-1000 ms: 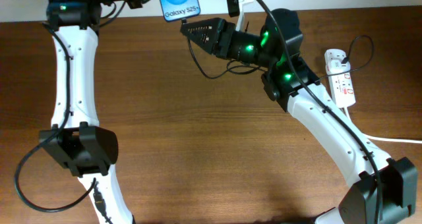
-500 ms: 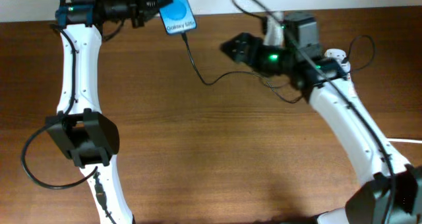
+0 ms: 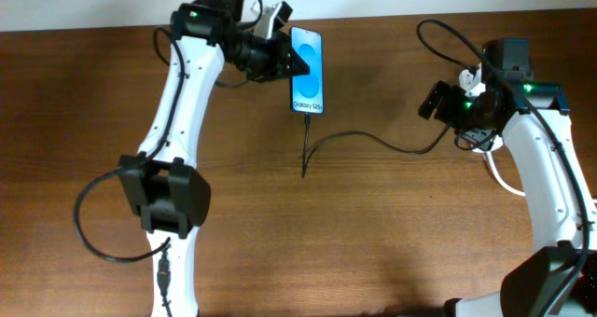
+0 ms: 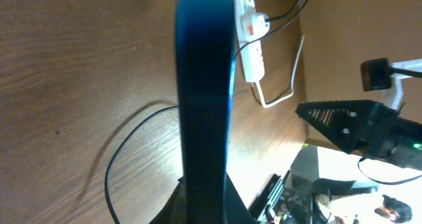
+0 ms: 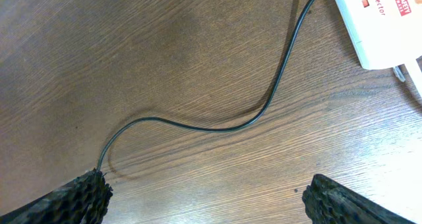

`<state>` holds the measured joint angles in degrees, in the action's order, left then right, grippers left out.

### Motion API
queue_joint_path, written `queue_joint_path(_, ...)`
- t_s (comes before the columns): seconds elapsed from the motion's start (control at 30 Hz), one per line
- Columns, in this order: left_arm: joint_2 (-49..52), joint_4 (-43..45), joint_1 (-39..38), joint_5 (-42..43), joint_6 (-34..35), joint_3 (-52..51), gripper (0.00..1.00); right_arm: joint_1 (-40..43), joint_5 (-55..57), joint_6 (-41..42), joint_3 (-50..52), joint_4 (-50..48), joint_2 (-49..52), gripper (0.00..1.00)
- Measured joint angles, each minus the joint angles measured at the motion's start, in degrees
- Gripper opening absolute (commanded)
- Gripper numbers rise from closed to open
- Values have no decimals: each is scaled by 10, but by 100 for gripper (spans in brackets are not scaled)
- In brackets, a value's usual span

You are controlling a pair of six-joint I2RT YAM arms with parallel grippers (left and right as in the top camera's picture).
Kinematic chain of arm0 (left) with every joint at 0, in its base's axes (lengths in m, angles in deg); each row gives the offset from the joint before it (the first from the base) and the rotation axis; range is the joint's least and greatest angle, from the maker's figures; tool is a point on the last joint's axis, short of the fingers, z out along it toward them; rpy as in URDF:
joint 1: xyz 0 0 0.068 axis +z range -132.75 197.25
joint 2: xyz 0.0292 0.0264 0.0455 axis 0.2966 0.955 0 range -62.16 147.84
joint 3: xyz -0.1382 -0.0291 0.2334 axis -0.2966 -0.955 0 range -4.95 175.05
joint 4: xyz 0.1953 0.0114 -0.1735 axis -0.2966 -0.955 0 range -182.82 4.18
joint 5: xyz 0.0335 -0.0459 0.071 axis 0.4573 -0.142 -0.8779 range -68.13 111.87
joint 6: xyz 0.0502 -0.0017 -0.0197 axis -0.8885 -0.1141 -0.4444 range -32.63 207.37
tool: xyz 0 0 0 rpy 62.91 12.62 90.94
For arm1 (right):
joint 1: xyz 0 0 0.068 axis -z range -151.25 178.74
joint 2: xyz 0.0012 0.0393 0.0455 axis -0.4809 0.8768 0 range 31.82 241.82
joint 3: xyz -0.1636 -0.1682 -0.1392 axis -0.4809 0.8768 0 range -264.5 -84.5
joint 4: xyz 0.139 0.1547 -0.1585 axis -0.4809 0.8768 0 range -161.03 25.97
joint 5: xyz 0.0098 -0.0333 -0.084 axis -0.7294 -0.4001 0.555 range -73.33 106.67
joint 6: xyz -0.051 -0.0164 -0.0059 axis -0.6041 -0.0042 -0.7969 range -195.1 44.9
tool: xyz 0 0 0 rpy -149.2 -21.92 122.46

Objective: Plug charger to phone and switch on socket
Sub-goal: 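Release the plug and move the right gripper toward the power strip, then lower the phone with the left gripper and lay it on the table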

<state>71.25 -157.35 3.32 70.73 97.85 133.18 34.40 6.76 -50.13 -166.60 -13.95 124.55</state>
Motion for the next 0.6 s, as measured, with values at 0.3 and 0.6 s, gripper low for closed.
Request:
queue_joint_path(0.3,110,7,2,45,-5,0,0,0,0,-4,4,-3,0,99)
queue_joint_path(0.6,197,52,55,113,-7,0,0,0,0,-8,16,-2,0,99)
